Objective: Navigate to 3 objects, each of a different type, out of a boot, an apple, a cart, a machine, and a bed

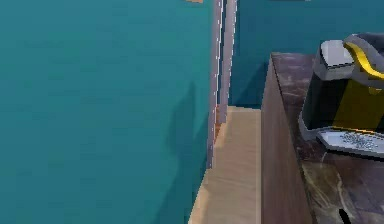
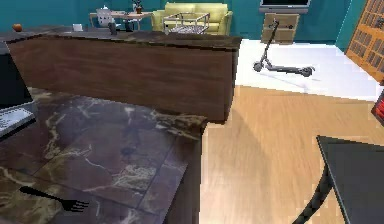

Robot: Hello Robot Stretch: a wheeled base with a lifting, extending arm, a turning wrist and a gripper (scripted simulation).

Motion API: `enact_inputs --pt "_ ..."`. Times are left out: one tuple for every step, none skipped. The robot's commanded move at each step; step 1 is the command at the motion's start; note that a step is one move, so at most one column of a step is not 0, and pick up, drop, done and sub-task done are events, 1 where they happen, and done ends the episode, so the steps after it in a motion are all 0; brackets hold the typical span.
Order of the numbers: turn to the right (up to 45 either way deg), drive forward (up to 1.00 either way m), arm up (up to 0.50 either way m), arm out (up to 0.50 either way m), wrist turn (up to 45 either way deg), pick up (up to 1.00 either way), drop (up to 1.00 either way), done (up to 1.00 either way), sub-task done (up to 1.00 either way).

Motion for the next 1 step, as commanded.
enact_inputs --pt "-45.0 0.00 0.00 0.00 0.0 0.00 0.00 0.00 0.00"
